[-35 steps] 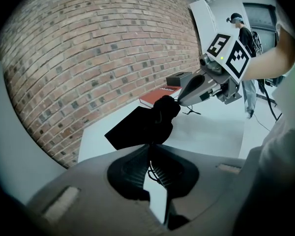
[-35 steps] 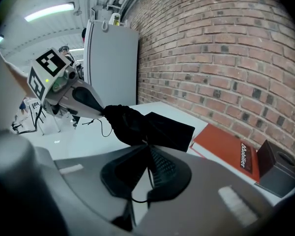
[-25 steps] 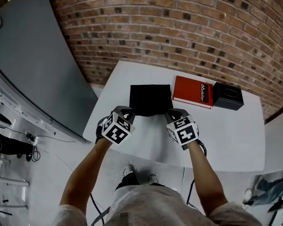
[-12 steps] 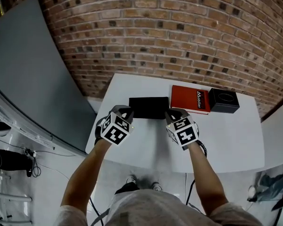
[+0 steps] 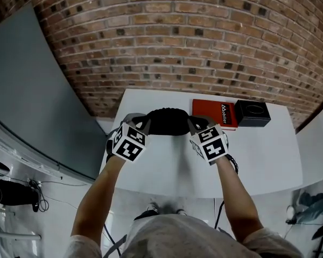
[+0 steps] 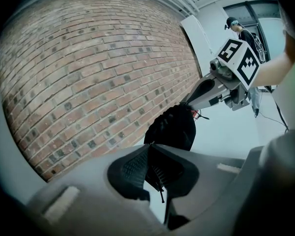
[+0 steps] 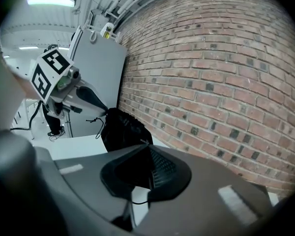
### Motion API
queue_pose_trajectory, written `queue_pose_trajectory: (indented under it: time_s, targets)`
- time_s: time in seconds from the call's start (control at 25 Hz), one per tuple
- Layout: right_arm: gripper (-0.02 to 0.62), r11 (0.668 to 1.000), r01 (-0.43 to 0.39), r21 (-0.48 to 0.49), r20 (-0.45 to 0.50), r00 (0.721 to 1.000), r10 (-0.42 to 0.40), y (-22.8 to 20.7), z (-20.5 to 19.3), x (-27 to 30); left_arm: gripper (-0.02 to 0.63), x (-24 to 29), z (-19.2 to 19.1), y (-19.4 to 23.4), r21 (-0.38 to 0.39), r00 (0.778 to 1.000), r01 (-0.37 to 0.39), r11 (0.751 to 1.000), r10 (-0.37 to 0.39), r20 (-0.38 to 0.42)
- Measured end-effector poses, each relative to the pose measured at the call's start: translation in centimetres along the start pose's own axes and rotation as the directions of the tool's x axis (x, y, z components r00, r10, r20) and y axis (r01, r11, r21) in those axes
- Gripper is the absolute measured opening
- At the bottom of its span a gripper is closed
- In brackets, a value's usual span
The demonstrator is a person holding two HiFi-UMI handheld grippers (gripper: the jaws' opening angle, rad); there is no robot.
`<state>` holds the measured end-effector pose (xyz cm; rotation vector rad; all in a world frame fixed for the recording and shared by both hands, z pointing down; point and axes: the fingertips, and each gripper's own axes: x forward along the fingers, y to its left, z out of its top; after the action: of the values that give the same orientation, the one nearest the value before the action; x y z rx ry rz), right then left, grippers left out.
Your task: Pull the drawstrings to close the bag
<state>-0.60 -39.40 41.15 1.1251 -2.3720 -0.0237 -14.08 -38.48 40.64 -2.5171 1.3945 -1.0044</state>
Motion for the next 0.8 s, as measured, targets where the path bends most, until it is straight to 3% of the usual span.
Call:
queue_pose_trajectory:
  time_s: [0.8]
  targets:
    - [0.006, 0.992, 0.124, -0.004, 0.101, 0.987, -0.123, -4.6, 6.6, -0.7, 0.015, 0.0, 6.4, 4.7, 0.030, 0.989, -0.073, 0.997, 0.068, 0.134]
